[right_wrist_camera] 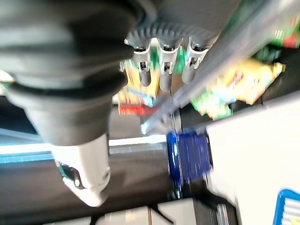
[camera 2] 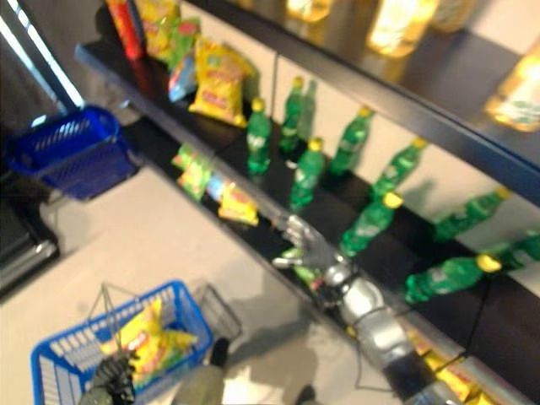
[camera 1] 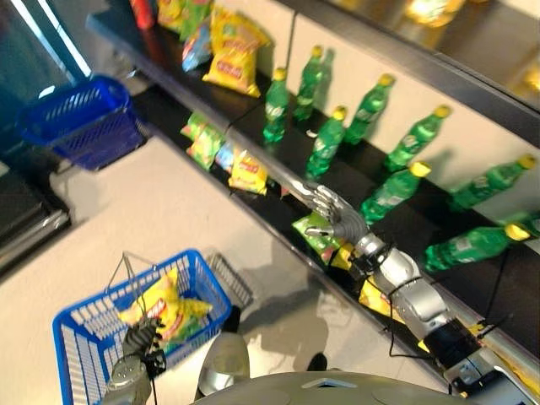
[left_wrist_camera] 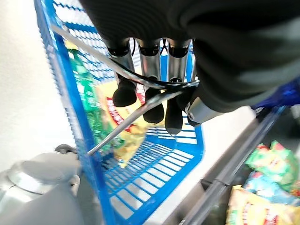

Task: Pick up the snacks into the basket

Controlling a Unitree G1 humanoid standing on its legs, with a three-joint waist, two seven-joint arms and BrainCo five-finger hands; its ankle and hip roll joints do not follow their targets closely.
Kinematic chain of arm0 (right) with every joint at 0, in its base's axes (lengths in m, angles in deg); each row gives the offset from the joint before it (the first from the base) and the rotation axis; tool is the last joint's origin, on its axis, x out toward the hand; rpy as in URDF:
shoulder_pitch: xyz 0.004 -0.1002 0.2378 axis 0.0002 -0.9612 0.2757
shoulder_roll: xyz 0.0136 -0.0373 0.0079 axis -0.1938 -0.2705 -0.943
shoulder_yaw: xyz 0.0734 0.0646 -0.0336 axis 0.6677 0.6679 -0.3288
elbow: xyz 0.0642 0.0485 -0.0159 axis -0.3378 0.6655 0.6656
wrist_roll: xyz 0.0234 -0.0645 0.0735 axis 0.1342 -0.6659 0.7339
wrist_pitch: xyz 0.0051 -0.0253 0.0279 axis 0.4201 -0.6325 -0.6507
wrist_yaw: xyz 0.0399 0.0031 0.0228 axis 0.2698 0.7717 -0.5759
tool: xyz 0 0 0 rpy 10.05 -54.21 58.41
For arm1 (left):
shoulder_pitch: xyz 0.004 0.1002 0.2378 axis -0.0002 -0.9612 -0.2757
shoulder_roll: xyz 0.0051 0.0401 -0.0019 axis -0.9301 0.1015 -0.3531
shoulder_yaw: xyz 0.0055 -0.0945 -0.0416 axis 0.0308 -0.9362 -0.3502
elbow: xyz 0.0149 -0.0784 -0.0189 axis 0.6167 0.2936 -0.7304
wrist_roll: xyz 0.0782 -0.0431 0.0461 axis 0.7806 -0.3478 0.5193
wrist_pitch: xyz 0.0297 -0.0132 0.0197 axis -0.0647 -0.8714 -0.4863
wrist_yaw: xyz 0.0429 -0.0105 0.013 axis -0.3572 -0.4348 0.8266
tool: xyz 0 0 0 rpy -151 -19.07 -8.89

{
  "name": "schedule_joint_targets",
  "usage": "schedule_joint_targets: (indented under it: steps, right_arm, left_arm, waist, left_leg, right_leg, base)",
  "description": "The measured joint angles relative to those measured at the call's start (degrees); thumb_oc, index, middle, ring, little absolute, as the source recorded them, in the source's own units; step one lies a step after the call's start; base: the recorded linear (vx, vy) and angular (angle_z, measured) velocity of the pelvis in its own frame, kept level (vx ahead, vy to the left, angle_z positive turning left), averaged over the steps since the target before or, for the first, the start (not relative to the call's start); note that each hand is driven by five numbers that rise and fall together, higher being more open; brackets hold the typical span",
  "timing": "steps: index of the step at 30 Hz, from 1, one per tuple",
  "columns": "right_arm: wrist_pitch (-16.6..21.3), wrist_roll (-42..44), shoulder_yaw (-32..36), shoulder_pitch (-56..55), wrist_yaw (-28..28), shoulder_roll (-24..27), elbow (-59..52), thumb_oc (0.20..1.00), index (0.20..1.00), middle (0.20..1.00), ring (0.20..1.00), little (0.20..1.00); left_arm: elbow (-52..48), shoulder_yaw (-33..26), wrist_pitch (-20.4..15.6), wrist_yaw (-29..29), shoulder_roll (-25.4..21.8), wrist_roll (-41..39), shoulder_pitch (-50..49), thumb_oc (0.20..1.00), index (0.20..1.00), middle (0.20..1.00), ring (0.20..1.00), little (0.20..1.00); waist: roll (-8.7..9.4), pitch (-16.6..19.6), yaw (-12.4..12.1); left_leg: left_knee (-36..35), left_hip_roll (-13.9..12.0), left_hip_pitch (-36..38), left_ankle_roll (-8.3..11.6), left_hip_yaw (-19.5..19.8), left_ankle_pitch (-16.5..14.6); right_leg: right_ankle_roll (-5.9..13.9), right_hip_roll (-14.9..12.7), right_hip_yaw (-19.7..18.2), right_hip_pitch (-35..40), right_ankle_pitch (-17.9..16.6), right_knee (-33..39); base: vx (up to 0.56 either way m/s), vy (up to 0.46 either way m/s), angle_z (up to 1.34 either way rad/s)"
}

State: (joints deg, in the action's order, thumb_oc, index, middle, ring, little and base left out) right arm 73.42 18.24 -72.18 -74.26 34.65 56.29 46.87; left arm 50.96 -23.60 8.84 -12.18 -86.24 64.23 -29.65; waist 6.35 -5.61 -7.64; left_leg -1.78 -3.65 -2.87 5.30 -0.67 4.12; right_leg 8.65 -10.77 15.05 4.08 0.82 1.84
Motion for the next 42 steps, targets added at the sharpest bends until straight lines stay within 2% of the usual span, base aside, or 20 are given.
schedule_joint_targets:
  steps: [1,3,6,10,14,16,17,20,23,28,29,34,42]
  right_arm:
    - [0.08,-0.72,-0.54,-0.61,-0.12,0.15,2.06,1.0,1.0,1.0,1.0,1.0]
    - [-0.74,-2.55,-2.25,-1.54,0.19,-1.03,9.7,1.0,1.0,1.0,1.0,1.0]
    - [-1.7,-5.38,-3.42,-4.72,0.4,-1.6,16.11,1.0,1.0,1.0,1.0,1.0]
    - [-2.28,-8.64,-3.42,-5.46,1.71,-5.69,27.49,1.0,1.0,1.0,1.0,1.0]
    - [-3.35,-12.75,-3.43,-6.22,3.75,-6.29,34.82,1.0,1.0,1.0,1.0,1.0]
    - [-3.08,-12.76,-2.01,-6.56,4.58,-7.5,39.6,1.0,1.0,1.0,1.0,1.0]
    - [-2.48,-13.67,1.14,-4.91,6.18,-10.12,47.73,1.0,1.0,1.0,1.0,1.0]
    - [-3.3,-14.8,5.75,-5.85,8.94,-12.55,59.64,1.0,1.0,1.0,1.0,1.0]
    - [-4.26,-14.66,10.8,-7.5,10.74,-13.04,66.27,1.0,1.0,1.0,1.0,1.0]
    - [-5.08,-9.67,18.31,-8.38,12.32,-12.64,71.56,1.0,1.0,1.0,1.0,1.0]
    - [-5.11,-8.61,20.1,-8.45,12.02,-12.66,72.9,1.0,1.0,1.0,1.0,1.0]
    - [-6.02,-6.77,20.36,-8.42,11.14,-12.54,73.43,1.0,1.0,1.0,1.0,1.0]
    - [-6.15,-4.72,20.1,-7.01,10.58,-12.55,73.12,1.0,1.0,1.0,1.0,1.0]
  left_arm:
    - [2.39,-0.1,-0.03,0.09,0.39,-0.86,0.51,0.2,0.2,0.2,0.2,0.2]
    - [7.19,-0.95,0.19,0.14,1.79,-2.16,0.98,0.2,0.2,0.2,0.2,0.2]
    - [8.69,-0.66,0.36,0.25,3.76,-2.11,2.08,0.2,0.2,0.2,0.2,0.2]
    - [10.78,-0.52,0.65,0.45,4.45,-2.07,2.35,0.2,0.2,0.2,0.2,0.2]
    - [11.36,0.78,0.67,0.31,5.62,-1.95,2.69,0.2,0.2,0.2,0.2,0.2]
    - [12.67,1.3,0.67,0.25,5.7,-1.87,2.88,0.2,0.2,0.2,0.2,0.2]
    - [12.74,2.05,0.67,0.15,5.87,-1.82,3.02,0.2,0.2,0.2,0.2,0.2]
    - [13.33,3.56,0.64,-0.06,6.23,-0.94,3.6,0.2,0.2,0.2,0.2,0.2]
    - [14.65,3.61,0.65,-0.19,6.64,-0.92,3.97,0.2,0.2,0.2,0.2,0.2]
    - [15.3,4.67,0.66,0.7,6.95,-0.91,4.11,0.2,0.2,0.2,0.2,0.2]
    - [15.99,4.64,0.6,1.23,6.88,-0.92,4.08,0.2,0.2,0.2,0.2,0.2]
    - [17.2,4.53,0.64,2.7,6.78,-0.94,4.15,0.2,0.2,0.2,0.2,0.2]
    - [17.31,4.67,0.67,3.62,6.64,-0.94,4.11,0.2,0.2,0.2,0.2,0.2]
  waist:
    - [-0.13,0.93,1.32]
    - [-0.33,3.38,2.3]
    - [-0.38,3.83,3.68]
    - [-0.98,4.38,4.07]
    - [-2.28,5.57,4.66]
    - [-2.73,6.93,5.31]
    - [-2.82,7.63,5.22]
    - [-3.12,8.36,5.17]
    - [-3.87,8.64,5.56]
    - [-4.78,9.08,5.74]
    - [-4.99,9.29,6.59]
    - [-5.81,9.76,6.94]
    - [-5.81,10.06,6.86]
  left_leg:
    - [-0.58,-0.4,0.72,0.16,-0.79,-0.02]
    - [-2.41,-1.08,2.55,0.6,-2.31,0.25]
    - [-3.17,-2.01,3.59,1.0,-2.8,0.52]
    - [-3.23,-2.62,4.83,1.4,-4.1,0.3]
    - [-3.24,-3.07,4.75,1.46,-4.19,0.3]
    - [-3.24,-3.38,4.57,1.56,-4.41,0.22]
    - [-3.25,-3.6,4.39,1.62,-4.75,0.19]
    - [-3.23,-3.86,4.05,1.74,-4.34,0.18]
    - [-3.24,-3.86,4.11,1.64,-4.04,0.11]
    - [-3.24,-3.8,4.17,1.62,-4.04,0.1]
    - [-3.24,-3.83,4.17,1.53,-4.09,0.03]
    - [-3.25,-3.9,4.18,1.65,-4.11,-0.14]
    - [-3.25,-3.81,4.11,1.66,-4.0,-0.15]
  right_leg:
    - [-0.1,0.21,-0.69,0.19,-0.22,0.52]
    - [-0.39,0.94,-2.29,0.5,-0.64,1.41]
    - [-0.9,1.84,-3.36,0.96,-1.18,2.46]
    - [-1.28,2.53,-4.67,1.7,-1.57,3.25]
    - [-1.52,2.94,-5.1,1.42,-1.87,3.39]
    - [-1.58,3.17,-5.27,1.13,-1.88,3.38]
    - [-1.68,3.37,-5.31,0.94,-1.9,3.39]
    - [-1.87,3.44,-5.1,0.72,-1.87,3.39]
    - [-1.92,3.42,-5.06,0.79,-1.81,3.39]
    - [-1.93,3.47,-5.12,0.81,-1.82,3.38]
    - [-1.93,3.39,-5.15,0.8,-1.82,3.37]
    - [-1.92,3.55,-5.19,0.8,-1.82,3.4]
    - [-1.93,3.61,-5.1,0.8,-1.81,3.4]
  base:
    - [0.01,-0.044,-0.56]
    - [0.01,-0.023,-0.42]
    - [-0.01,-0.034,-0.21]
    - [-0.02,-0.042,-0.19]
    - [-0.03,-0.02,-0.05]
    - [-0.06,-0.034,-0.05]
    - [-0.03,-0.017,-0.03]
    - [0.0,0.001,0.01]
    - [0.01,0.002,0.02]
    - [-0.01,0.013,0.0]
    - [0.0,0.0,0.0]
    - [0.0,0.0,0.0]
    - [0.0,0.0,0.0]
